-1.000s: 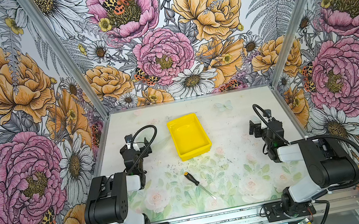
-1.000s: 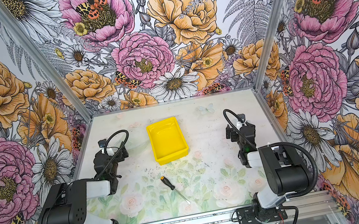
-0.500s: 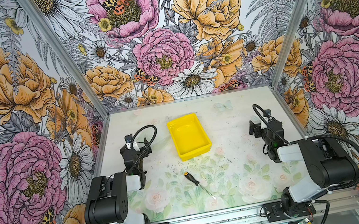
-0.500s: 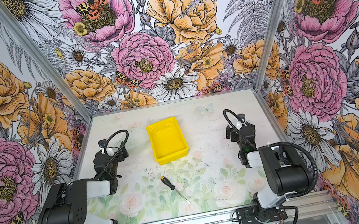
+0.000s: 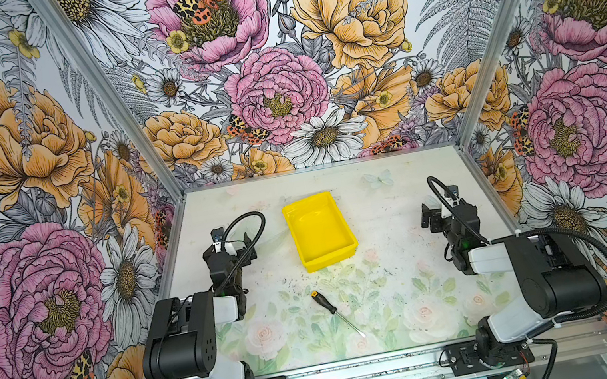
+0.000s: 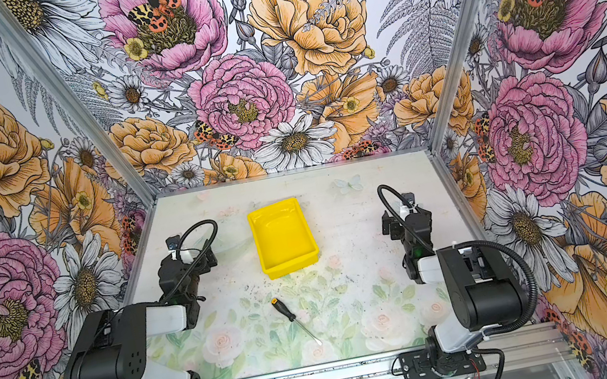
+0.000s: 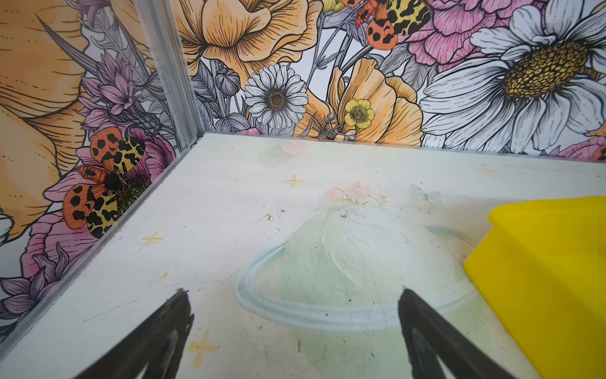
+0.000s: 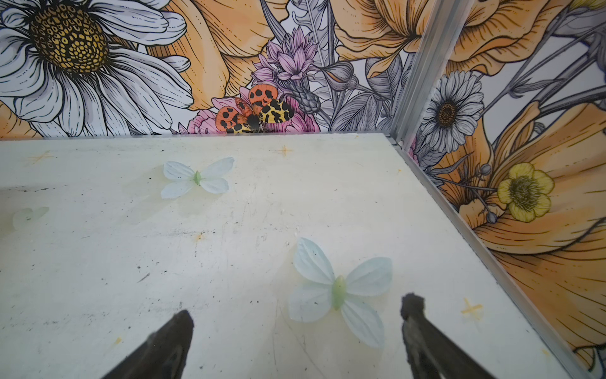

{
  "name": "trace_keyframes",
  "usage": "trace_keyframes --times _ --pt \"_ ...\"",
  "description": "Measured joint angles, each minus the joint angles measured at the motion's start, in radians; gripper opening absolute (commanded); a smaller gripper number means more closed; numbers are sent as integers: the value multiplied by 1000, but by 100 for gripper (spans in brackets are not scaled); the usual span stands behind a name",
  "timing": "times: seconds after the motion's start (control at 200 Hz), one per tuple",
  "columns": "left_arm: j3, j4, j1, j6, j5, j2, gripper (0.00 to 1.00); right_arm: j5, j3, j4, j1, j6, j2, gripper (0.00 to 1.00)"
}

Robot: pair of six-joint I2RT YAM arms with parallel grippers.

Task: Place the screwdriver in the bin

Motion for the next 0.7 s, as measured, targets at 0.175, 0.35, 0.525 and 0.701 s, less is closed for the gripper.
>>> trace_keyframes --times 0.175,0.35,0.525,0.701 --pt "0 -11 -17 0 -29 -2 99 8 13 -82 5 0 -37 99" --pt "3 -49 -40 -1 -104 -34 99 16 25 -201 37 0 -183 100" --pt "53 -179 -68 0 -181 -105 99 34 27 -332 126 8 -362 99" --pt "124 -387 -106 0 -209 -198 99 51 55 -493 221 15 -457 100"
